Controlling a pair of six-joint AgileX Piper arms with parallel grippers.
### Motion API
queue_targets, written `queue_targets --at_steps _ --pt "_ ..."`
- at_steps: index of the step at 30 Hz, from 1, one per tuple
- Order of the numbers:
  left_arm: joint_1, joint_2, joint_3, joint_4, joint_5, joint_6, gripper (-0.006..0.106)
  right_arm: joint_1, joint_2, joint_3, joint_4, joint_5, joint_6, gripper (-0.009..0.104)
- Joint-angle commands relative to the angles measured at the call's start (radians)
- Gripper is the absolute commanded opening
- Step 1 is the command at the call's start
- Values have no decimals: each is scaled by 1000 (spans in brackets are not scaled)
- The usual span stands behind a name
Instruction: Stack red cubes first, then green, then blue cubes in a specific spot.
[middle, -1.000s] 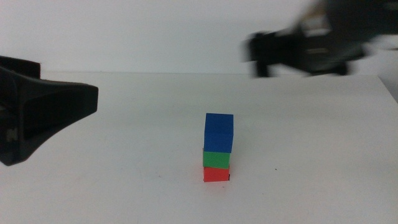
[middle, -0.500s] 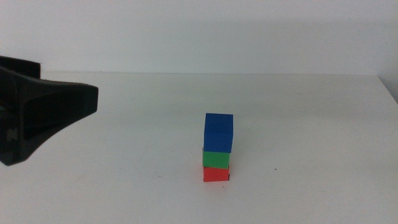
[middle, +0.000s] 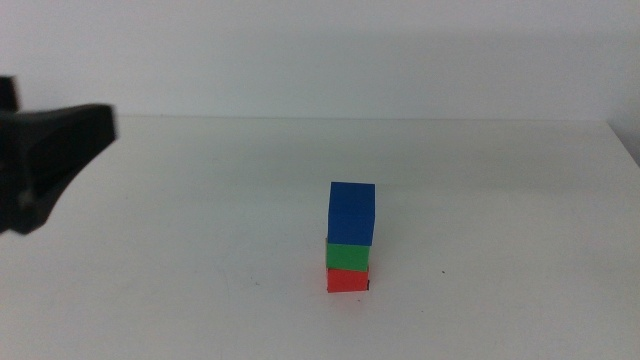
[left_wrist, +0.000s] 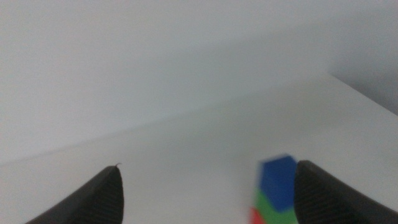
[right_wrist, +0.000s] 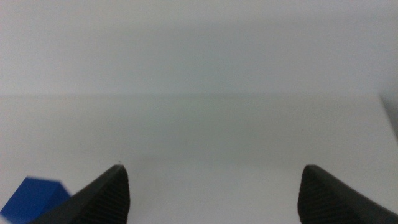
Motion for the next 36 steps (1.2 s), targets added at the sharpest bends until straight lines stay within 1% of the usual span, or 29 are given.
queue_targets --at_steps 1,3,4,7,10,12,14,15,17,18,20,22,26,36 --pt "76 -79 130 14 -146 -1 94 -8 -70 94 -44 -146 -6 93" --pt "151 -178 248 14 -195 -1 94 -12 -166 210 -86 -257 -6 93" --pt "193 -230 312 12 -198 -1 94 -17 -217 276 -90 -277 -6 93" --pt "316 -361 469 -19 -187 -1 94 -54 -363 466 -90 -293 -6 93" --pt "412 -468 598 -77 -185 -1 94 -97 -507 606 -88 -291 -6 93" --pt "457 -536 660 -101 -185 -1 94 -115 -601 674 -82 -291 -6 93" --pt "487 -588 718 -102 -190 -1 94 -122 -674 738 -55 -291 -6 93" --pt "495 -604 739 -102 -192 -1 94 -122 -711 767 -44 -291 -6 93" --pt "495 -632 785 -102 -198 -1 94 -122 -736 805 -44 -290 -6 93" --pt "495 -632 801 -102 -205 -1 94 -122 -736 805 -44 -298 -6 93" --pt "495 -632 835 -102 -221 -1 94 -124 -736 805 -51 -257 -6 93" --pt "495 -632 859 -102 -254 -1 94 -126 -736 805 -44 -273 -6 93" --pt "495 -632 859 -100 -279 -1 94 -126 -736 805 -44 -321 -6 93" --pt "495 -632 859 -75 -283 -1 94 -126 -736 805 -44 -321 -6 93"
